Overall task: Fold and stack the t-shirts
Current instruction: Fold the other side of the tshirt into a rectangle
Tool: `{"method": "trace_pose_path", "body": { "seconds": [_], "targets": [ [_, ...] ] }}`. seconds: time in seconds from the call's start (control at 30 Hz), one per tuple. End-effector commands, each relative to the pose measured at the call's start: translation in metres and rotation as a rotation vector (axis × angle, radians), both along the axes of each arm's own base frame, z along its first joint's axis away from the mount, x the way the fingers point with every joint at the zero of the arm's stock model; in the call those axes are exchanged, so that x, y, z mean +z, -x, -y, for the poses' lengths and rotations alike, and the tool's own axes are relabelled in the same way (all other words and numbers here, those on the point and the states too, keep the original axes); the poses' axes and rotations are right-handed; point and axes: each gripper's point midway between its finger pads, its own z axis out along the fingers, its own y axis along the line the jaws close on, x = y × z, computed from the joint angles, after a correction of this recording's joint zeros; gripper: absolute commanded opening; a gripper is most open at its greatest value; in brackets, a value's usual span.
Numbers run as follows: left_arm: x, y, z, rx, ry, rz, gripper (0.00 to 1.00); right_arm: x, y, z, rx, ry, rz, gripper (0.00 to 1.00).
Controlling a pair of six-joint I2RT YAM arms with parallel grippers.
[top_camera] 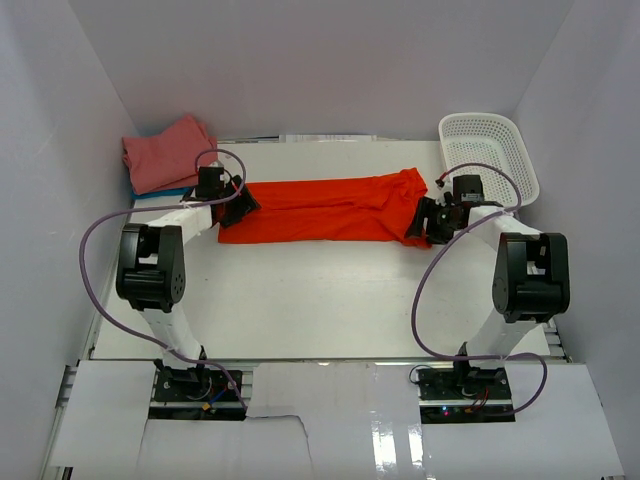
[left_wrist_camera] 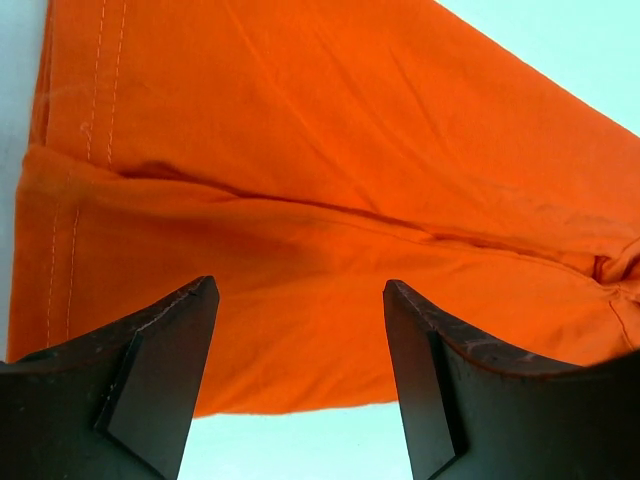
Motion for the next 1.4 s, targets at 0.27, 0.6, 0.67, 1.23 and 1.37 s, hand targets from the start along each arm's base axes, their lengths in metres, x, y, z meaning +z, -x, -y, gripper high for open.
{"method": "trace_pose_path", "body": {
  "seconds": [0.27,0.6,0.67,1.23,1.37],
  "targets": [
    [-0.019,-0.015,-0.008,0.022,-0.063,-0.047,0.77,-0.006,-0.004,0.0,-0.006,-0.015,0.011,0.61],
    [-0.036,-0.011,-0.011,0.033,-0.08,-0.092,0.77,-0.006,0.004,0.012,-0.025,0.04,-0.002,0.69],
    [-0.037,-0.01,-0.013,0.032,-0.091,-0.098,0.77,-0.006,0.006,0.012,-0.027,0.04,-0.004,0.69],
    [-0.043,-0.01,-0.021,0.04,-0.138,-0.137,0.76,-0.015,-0.001,0.033,-0.078,0.073,-0.031,0.13],
    [-0.042,-0.011,-0.021,0.037,-0.141,-0.139,0.76,-0.017,-0.004,0.039,-0.083,0.095,-0.044,0.18]
  ]
}}
